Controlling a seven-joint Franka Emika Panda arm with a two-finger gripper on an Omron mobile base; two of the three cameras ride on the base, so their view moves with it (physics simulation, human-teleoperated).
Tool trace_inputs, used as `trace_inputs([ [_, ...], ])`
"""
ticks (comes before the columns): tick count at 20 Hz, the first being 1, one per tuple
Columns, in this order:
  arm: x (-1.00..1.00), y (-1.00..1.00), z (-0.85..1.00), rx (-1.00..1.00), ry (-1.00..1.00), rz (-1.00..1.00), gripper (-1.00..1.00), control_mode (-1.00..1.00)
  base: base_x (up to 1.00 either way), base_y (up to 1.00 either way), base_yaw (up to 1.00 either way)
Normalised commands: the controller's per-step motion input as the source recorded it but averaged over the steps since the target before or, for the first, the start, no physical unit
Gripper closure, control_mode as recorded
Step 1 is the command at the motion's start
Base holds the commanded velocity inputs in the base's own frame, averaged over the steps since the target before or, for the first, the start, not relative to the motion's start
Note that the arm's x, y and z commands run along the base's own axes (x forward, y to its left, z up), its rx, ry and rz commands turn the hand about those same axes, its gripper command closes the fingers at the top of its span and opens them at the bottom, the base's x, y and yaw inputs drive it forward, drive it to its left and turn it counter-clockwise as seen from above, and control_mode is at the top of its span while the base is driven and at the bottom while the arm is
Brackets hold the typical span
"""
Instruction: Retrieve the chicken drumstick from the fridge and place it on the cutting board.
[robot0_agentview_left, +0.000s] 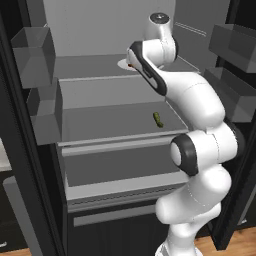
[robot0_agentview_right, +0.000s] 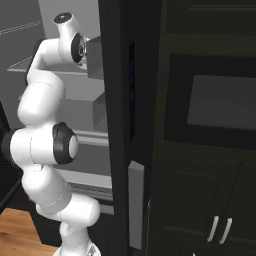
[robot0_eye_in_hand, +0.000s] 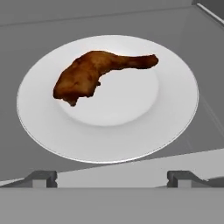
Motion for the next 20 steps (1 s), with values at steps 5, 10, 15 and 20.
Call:
trace_inputs([
  [5,0.33,0.00,0.06,0.00,-0.01,0.06,-1.00,-1.00,0.00,0.00,0.00],
  [10,0.26,0.01,0.07,0.00,0.00,0.06,-1.00,-1.00,0.00,0.00,0.00],
  [15,0.39,0.12,0.00,0.00,0.01,0.01,-1.00,-1.00,0.00,0.00,0.00],
  [20,0.47,0.17,0.00,0.00,0.03,0.00,-1.00,-1.00,0.00,0.00,0.00],
])
